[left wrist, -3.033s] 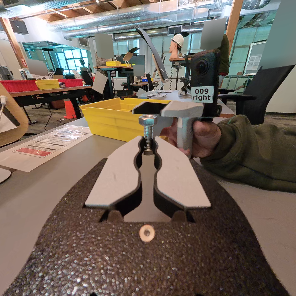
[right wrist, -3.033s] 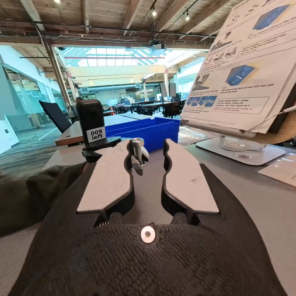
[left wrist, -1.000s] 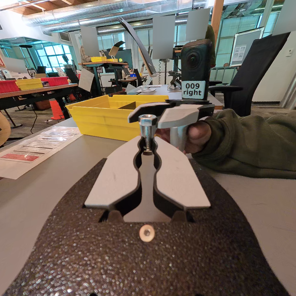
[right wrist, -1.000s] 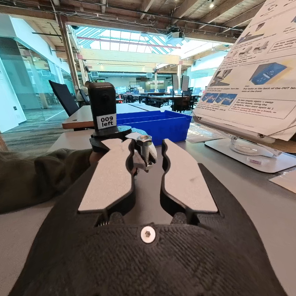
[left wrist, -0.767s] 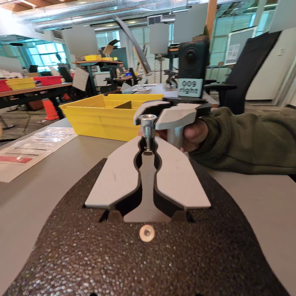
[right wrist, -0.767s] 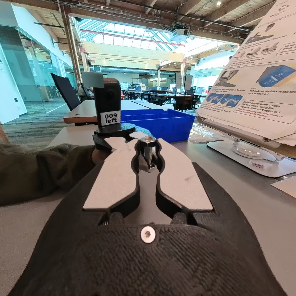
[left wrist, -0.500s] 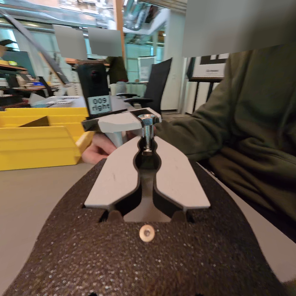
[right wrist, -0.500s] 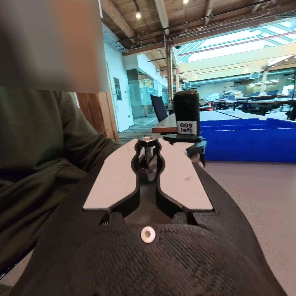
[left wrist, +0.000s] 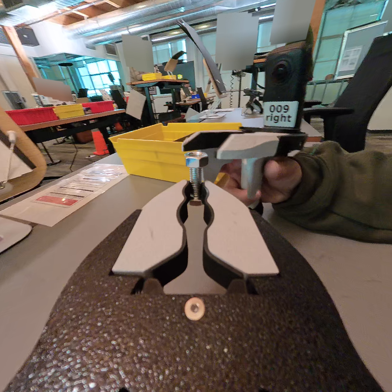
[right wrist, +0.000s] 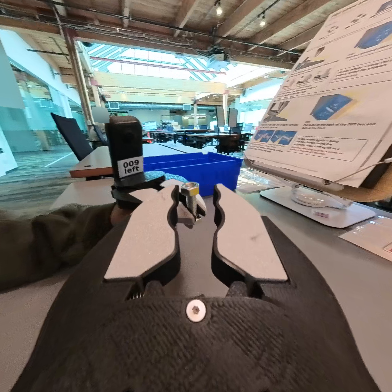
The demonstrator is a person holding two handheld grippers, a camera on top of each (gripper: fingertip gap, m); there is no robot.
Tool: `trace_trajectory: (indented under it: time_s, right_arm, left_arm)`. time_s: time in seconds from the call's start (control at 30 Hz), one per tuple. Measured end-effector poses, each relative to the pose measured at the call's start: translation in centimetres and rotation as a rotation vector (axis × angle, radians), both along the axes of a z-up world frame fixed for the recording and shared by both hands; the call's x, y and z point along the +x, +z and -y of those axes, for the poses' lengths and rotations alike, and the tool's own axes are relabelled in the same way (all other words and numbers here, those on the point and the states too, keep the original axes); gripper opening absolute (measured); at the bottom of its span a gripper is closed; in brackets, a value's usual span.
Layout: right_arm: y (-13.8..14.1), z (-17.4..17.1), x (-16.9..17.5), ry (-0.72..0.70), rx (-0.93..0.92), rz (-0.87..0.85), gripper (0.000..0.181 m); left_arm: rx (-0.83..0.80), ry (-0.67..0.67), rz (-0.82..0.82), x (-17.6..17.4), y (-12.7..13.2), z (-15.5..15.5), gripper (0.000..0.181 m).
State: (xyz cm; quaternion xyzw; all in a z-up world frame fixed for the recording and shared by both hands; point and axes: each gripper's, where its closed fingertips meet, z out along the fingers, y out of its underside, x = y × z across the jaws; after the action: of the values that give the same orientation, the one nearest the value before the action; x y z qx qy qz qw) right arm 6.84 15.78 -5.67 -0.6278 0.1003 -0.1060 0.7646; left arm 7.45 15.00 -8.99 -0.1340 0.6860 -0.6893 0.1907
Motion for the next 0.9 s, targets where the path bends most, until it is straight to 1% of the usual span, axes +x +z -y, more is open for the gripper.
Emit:
trace_trajectory:
  time_s: [0.13, 0.23, 0.33, 0.4, 0.5, 0.57, 0.6, 0.63, 0.67, 0.77, 0.83, 0.87, 0.9]
  right_arm:
    - [-0.7, -0.8, 0.1, -0.037, -0.046, 0.000, 0.038]
    - [-0.8, -1.2, 0.4, -0.078, -0.045, -0.006, 0.037]
    - [-0.7, -1.5, 0.3, -0.101, -0.037, 0.002, 0.030]
    - [-0.7, -1.5, 0.5, -0.136, -0.043, 0.019, 0.017]
    - [-1.0, -1.5, 0.5, -0.103, -0.072, 0.006, 0.018]
    - [-0.9, -1.4, -0.1, -0.033, -0.075, 0.007, 0.018]
    - [-0.8, -1.3, -0.7, 0.032, -0.072, 0.015, 0.018]
    - [-0.4, -1.1, -1.7, 0.116, -0.055, 0.028, 0.018]
    - [0.0, -0.7, -3.0, 0.230, -0.032, 0.035, 0.018]
    - [0.7, 0.4, -6.6, 0.527, 0.004, 0.021, 0.018]
    - [0.5, 0.7, -8.2, 0.635, -0.003, 0.025, 0.018]
    - [0.6, 0.8, -8.8, 0.676, -0.003, 0.024, 0.018]
    - [0.6, 0.8, -9.1, 0.699, -0.002, 0.018, 0.018]
  left_arm:
    - [0.011, 0.034, 0.009, 0.4, 0.0, -0.3, 0.009]
    - [0.049, 0.043, 0.021, 0.4, -0.4, 0.0, 0.009]
    - [0.070, 0.044, 0.025, 0.4, -0.7, 0.2, 0.009]
    - [0.071, 0.044, 0.022, 0.4, -0.7, 0.2, 0.009]
    - [0.077, 0.023, 0.010, 0.2, -0.9, 0.3, 0.009]
    - [0.060, -0.060, -0.008, -0.7, -0.8, 0.7, 0.009]
    - [0.031, -0.139, -0.024, -1.7, -0.5, 1.0, 0.009]
    - [-0.001, -0.242, -0.040, -3.0, 0.0, 1.3, 0.009]
    - [-0.026, -0.341, -0.048, -4.4, 0.4, 1.7, 0.009]
    - [-0.037, -0.575, -0.066, -7.9, 0.6, 2.5, 0.009]
    - [-0.040, -0.676, -0.087, -9.3, 0.6, 2.6, 0.009]
    - [-0.041, -0.699, -0.089, -9.7, 0.6, 2.6, 0.009]
    - [-0.035, -0.691, -0.078, -9.6, 0.6, 2.6, 0.009]
